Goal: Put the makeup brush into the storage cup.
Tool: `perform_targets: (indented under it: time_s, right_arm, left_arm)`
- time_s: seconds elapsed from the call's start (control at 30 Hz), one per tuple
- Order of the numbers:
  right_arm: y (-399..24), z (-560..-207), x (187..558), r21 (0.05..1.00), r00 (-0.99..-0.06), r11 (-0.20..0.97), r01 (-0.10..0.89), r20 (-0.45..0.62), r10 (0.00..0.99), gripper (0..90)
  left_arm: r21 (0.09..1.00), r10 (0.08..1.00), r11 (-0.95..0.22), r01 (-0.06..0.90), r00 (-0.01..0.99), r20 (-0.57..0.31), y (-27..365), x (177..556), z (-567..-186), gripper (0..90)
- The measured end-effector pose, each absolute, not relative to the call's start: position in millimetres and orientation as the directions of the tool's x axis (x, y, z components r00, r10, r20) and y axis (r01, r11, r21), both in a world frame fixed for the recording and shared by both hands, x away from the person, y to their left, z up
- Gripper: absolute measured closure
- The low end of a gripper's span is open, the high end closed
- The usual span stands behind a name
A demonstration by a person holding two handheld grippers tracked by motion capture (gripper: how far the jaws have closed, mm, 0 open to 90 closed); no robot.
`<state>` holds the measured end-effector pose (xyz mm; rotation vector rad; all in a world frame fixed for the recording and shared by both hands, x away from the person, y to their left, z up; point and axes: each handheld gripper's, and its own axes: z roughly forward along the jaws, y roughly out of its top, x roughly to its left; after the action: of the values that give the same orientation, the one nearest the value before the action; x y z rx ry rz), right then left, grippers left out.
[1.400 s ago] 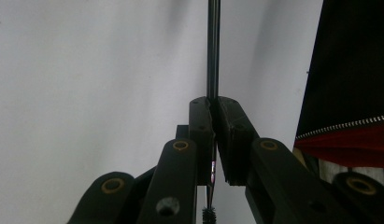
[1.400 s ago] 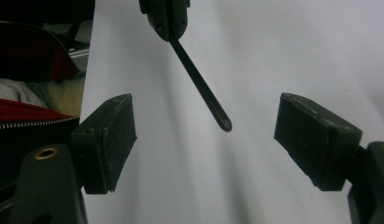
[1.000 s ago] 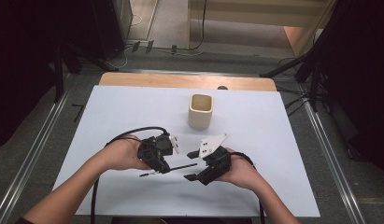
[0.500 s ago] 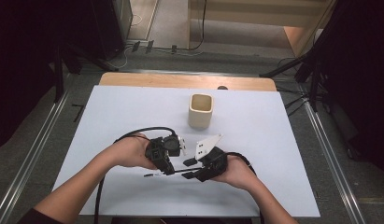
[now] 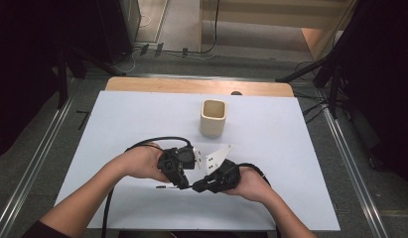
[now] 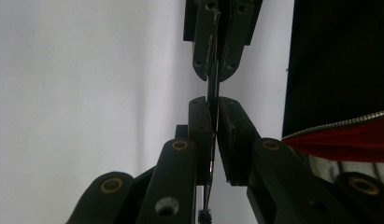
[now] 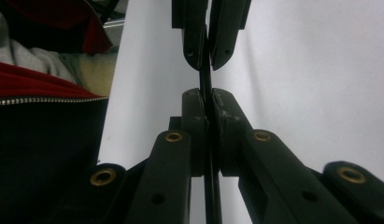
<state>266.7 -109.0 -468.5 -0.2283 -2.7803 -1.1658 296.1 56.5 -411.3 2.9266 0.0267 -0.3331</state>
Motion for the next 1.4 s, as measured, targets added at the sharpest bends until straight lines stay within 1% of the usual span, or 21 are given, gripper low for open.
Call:
perform_targets:
  time_s: [0.07, 0.1, 0.17, 0.2, 0.27, 0.4, 0.5, 0.53, 0.7, 0.8, 0.97, 1.07, 1.17, 1.27, 1.4]
  right_arm:
    - [-110, -468, 267, 0.690, -0.979, 0.697, 0.197, 0.177, 0.102, 85.8]
    - [-111, -469, 268, 0.694, -0.979, 0.693, 0.195, 0.175, 0.101, 85.8]
    - [-112, -469, 269, 0.691, -0.979, 0.694, 0.202, 0.169, 0.116, 85.8]
    - [-112, -469, 269, 0.689, -0.978, 0.695, 0.206, 0.176, 0.115, 85.8]
    - [-112, -469, 269, 0.691, -0.978, 0.692, 0.207, 0.174, 0.119, 85.8]
    - [-114, -470, 271, 0.686, -0.974, 0.693, 0.224, 0.179, 0.138, 85.8]
    - [-116, -470, 271, 0.683, -0.971, 0.691, 0.238, 0.186, 0.151, 85.8]
    - [-117, -471, 271, 0.687, -0.968, 0.682, 0.249, 0.194, 0.158, 85.7]
    - [-124, -475, 271, 0.671, -0.957, 0.683, 0.288, 0.220, 0.188, 85.7]
    - [-126, -476, 272, 0.667, -0.951, 0.679, 0.308, 0.228, 0.207, 85.7]
    - [-127, -477, 275, 0.658, -0.941, 0.672, 0.340, 0.240, 0.240, 85.7]
    - [-127, -477, 275, 0.657, -0.938, 0.670, 0.346, 0.242, 0.248, 85.7]
    - [-128, -478, 275, 0.649, -0.923, 0.657, 0.384, 0.268, 0.275, 85.6]
    - [-129, -478, 276, 0.643, -0.916, 0.652, 0.401, 0.267, 0.299, 85.6]
    - [-132, -479, 277, 0.641, -0.901, 0.635, 0.432, 0.277, 0.334, 85.7]
  left_arm:
    - [0.221, 0.016, -0.973, 0.073, 0.968, -0.251, 60, 300, -410, 66.6]
    - [0.242, 0.018, -0.967, 0.079, 0.970, -0.244, 62, 302, -409, 60.7]
    - [0.285, 0.043, -0.951, 0.121, 0.963, -0.265, 68, 306, -408, 53.7]
    - [0.302, 0.048, -0.944, 0.131, 0.962, -0.268, 70, 307, -409, 48.4]
    - [0.335, 0.075, -0.927, 0.169, 0.958, -0.276, 75, 310, -409, 43.7]
    - [0.373, 0.121, -0.903, 0.213, 0.959, -0.256, 84, 314, -411, 43.4]
    - [0.384, 0.202, -0.881, 0.276, 0.954, -0.222, 91, 317, -412, 43.5]
    - [0.390, 0.215, -0.875, 0.288, 0.951, -0.221, 92, 318, -412, 43.5]
    - [0.455, 0.252, -0.821, 0.344, 0.935, -0.251, 105, 316, -414, 43.5]
    - [0.467, 0.281, -0.802, 0.373, 0.925, -0.256, 110, 314, -417, 43.5]
    - [0.468, 0.292, -0.797, 0.380, 0.923, -0.251, 116, 312, -419, 43.4]
    - [0.496, 0.309, -0.775, 0.391, 0.920, -0.242, 120, 310, -419, 43.4]
    - [0.514, 0.342, -0.752, 0.413, 0.911, -0.232, 124, 310, -420, 43.4]
    - [0.514, 0.374, -0.734, 0.445, 0.895, -0.241, 126, 311, -422, 43.4]
    - [0.511, 0.387, -0.724, 0.464, 0.886, -0.256, 130, 311, -425, 43.4]
